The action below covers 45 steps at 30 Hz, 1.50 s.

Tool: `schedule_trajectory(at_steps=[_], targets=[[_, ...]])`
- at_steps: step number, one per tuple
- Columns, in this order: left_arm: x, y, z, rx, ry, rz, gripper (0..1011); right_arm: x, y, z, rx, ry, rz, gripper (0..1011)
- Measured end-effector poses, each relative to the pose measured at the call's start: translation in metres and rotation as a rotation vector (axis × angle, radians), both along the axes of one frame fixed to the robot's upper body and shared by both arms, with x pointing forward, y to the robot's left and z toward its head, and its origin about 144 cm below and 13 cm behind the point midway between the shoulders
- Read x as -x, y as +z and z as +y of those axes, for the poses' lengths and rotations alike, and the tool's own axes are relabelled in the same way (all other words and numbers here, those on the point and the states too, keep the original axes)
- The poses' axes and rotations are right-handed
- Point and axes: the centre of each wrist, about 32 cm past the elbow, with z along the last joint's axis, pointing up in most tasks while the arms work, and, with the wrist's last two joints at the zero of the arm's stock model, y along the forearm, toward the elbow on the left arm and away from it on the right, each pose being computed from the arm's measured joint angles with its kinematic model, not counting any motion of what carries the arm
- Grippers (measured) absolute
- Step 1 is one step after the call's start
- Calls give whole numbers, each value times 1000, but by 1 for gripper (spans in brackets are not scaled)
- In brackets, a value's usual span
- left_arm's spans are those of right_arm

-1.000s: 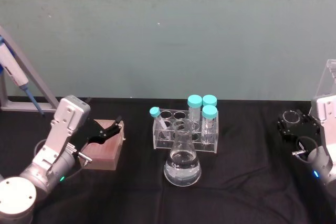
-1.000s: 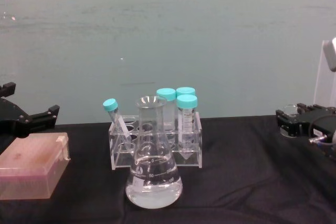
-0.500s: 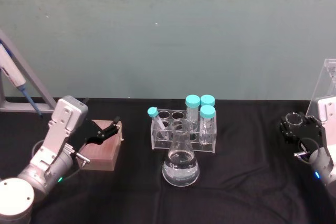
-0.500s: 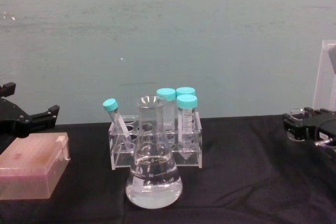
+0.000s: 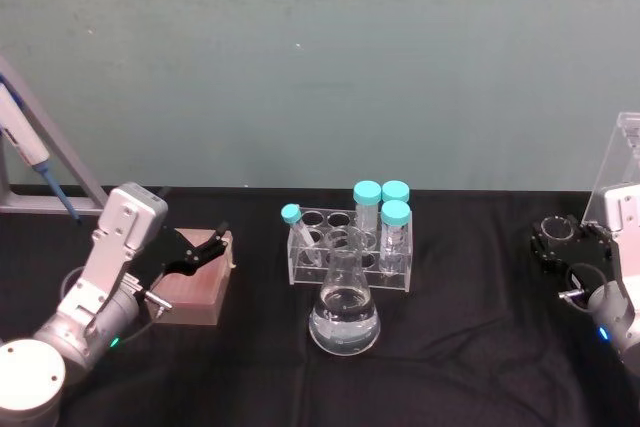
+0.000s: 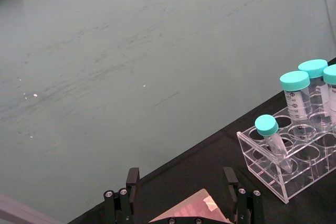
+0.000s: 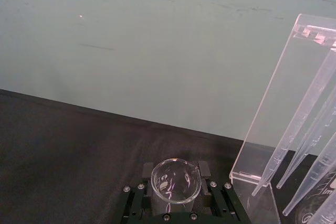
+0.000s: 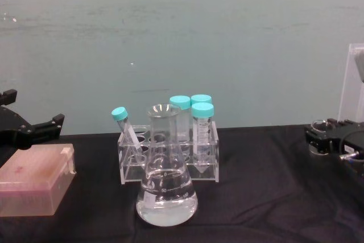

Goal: Place the experimental apparatus aside using one hand.

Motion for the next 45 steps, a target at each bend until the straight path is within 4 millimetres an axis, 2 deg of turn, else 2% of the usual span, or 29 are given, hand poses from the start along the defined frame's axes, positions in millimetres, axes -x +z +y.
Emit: schedule_trajectory(at_steps=[45], targets=[[0,0,0,0,0,0,1000,-9,-4,1,4,3,9,503]])
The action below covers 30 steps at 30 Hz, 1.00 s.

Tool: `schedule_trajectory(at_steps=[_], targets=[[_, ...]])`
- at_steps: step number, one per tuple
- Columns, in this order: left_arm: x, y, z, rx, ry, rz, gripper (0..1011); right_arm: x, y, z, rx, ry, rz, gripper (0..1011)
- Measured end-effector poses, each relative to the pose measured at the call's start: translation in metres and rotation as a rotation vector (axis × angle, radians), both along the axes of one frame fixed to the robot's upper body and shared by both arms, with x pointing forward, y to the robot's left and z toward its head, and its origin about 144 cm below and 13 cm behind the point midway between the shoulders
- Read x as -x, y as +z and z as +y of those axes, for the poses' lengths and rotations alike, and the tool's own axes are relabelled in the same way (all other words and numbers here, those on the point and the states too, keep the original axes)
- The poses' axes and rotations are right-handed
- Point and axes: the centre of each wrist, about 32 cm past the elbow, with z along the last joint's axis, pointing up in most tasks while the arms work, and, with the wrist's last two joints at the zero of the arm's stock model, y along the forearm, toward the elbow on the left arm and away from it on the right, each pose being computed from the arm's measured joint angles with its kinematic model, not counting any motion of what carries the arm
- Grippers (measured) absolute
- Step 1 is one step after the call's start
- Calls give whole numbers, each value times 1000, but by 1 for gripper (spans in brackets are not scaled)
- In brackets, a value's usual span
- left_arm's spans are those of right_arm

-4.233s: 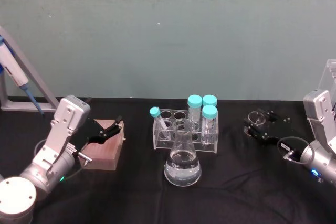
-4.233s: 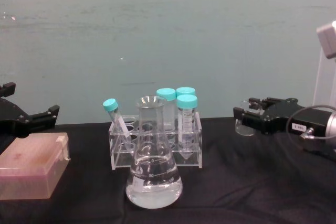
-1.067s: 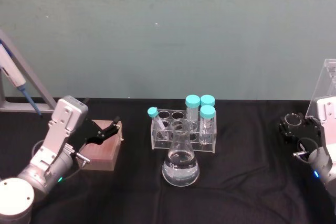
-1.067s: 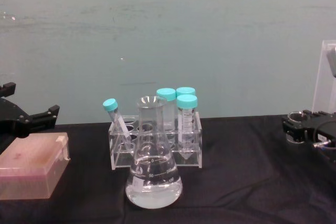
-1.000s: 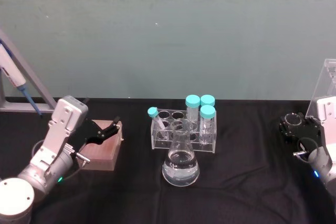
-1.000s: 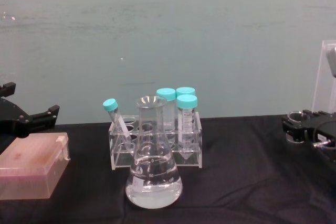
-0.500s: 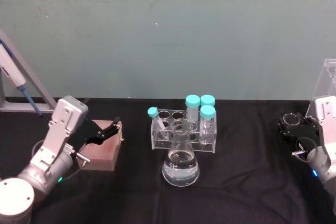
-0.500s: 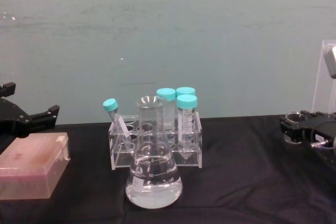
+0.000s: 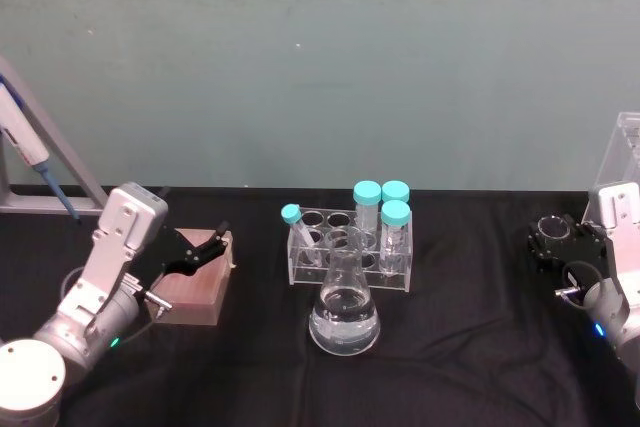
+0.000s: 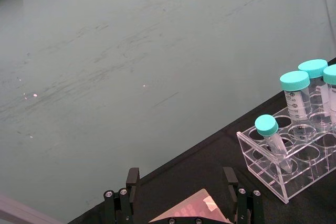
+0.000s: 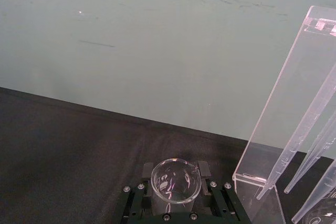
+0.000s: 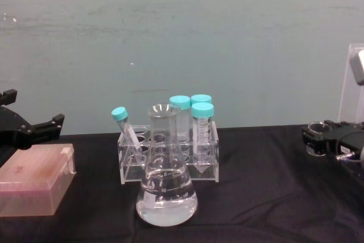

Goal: Place the experimental apparatus aside using one hand.

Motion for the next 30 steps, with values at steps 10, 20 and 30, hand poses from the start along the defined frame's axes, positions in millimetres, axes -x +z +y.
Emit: schedule_trajectory(at_steps=[10,20,30], targets=[[0,0,0,0,0,0,1000,0,0,0,-1,-2,0,503],[0,0,0,0,0,0,1000,0,0,0,-2,-3,0,503],[0,0,0,0,0,0,1000,0,0,0,-2,-4,0,711]])
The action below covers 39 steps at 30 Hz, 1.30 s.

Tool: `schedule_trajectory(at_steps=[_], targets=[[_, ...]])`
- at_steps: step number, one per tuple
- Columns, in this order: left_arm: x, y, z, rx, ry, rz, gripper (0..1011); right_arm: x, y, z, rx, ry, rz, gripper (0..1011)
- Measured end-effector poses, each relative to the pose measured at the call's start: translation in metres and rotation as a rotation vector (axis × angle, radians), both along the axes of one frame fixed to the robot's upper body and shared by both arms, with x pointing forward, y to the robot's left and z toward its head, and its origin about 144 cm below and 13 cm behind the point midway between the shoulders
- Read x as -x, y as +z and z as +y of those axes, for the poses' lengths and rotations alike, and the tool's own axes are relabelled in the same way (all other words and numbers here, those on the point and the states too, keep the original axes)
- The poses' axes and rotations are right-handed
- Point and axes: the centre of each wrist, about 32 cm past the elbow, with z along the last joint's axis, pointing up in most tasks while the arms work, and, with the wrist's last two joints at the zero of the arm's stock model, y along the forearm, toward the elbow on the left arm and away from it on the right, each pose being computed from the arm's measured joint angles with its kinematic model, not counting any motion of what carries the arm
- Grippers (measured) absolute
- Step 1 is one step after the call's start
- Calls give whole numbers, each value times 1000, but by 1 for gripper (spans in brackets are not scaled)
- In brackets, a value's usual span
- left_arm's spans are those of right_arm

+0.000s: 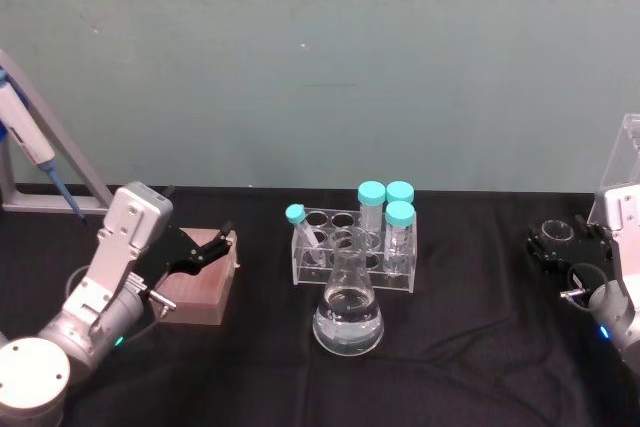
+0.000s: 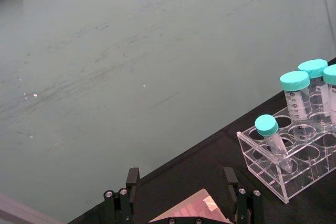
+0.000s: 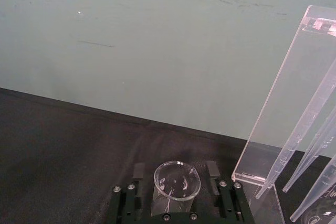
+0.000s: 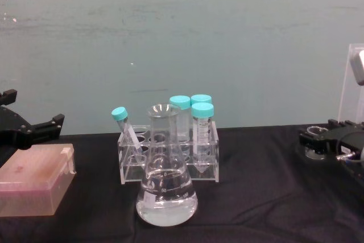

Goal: Place the experimental apparatus aside using one hand.

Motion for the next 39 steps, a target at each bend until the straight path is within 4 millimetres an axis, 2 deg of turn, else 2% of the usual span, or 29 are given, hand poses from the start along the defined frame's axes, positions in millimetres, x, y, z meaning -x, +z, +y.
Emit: schedule_trajectory(at_steps=[7,9,11,24,39], targets=[[0,0,0,0,0,0,1000,0,0,0,0,0,0,892],[0,0,0,0,0,0,1000,0,0,0,0,0,0,970],[0,0,0,0,0,0,1000,0,0,0,0,0,0,997],[0,0,0,0,0,0,1000,0,0,0,1,1,-2,1002],[0,0,0,0,0,0,1000,6,8,0,31,33,-103,1002]])
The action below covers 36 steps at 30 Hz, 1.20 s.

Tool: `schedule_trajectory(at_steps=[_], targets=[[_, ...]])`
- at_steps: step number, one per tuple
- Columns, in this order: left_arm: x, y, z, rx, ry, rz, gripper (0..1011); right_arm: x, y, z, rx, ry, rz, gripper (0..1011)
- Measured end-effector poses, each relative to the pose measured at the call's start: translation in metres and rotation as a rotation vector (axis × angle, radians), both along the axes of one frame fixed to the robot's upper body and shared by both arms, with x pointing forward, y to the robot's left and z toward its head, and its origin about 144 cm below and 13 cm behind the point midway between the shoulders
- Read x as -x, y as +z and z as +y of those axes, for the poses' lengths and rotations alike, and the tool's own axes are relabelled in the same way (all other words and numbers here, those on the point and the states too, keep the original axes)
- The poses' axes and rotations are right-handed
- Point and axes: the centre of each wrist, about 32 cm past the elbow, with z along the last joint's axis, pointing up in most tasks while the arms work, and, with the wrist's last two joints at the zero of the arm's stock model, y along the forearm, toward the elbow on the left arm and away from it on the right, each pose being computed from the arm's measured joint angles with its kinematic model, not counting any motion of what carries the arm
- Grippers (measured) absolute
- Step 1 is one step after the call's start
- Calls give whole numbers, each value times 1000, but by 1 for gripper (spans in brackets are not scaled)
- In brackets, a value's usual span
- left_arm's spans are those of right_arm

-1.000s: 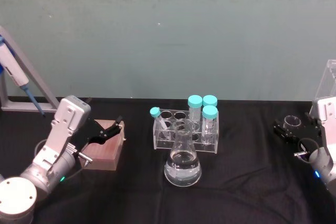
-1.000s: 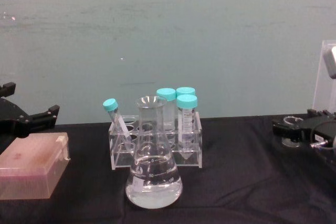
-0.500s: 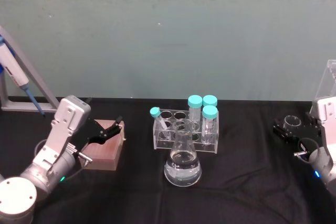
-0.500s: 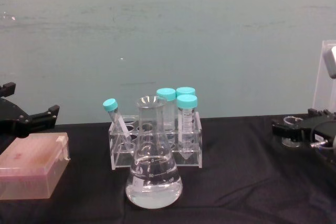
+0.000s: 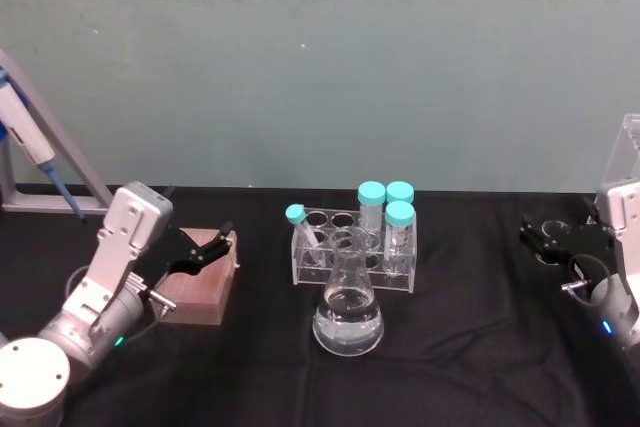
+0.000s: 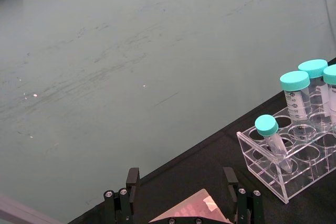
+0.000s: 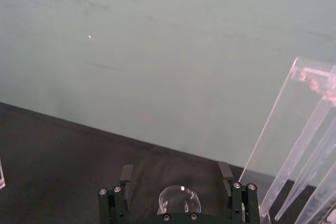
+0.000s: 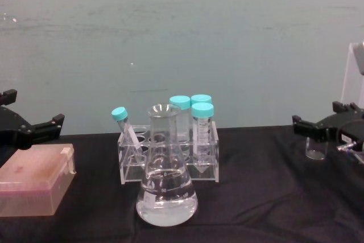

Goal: Place the experimental apparatus aside using one hand.

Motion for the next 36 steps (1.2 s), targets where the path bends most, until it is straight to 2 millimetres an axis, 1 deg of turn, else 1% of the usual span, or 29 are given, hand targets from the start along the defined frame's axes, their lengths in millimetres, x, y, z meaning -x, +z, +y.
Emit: schedule_trajectory(at_steps=[15,25,29,36], targets=[[0,0,0,0,0,0,1000,7,15,-5,33,100,-137,1002],[0,0,0,0,0,0,1000,15,24,-7,17,165,-173,1002],[0,0,0,0,0,0,1000,22,29,-9,2,212,-186,1002],[0,0,0,0,0,0,1000,31,29,-14,-13,276,-178,1002]])
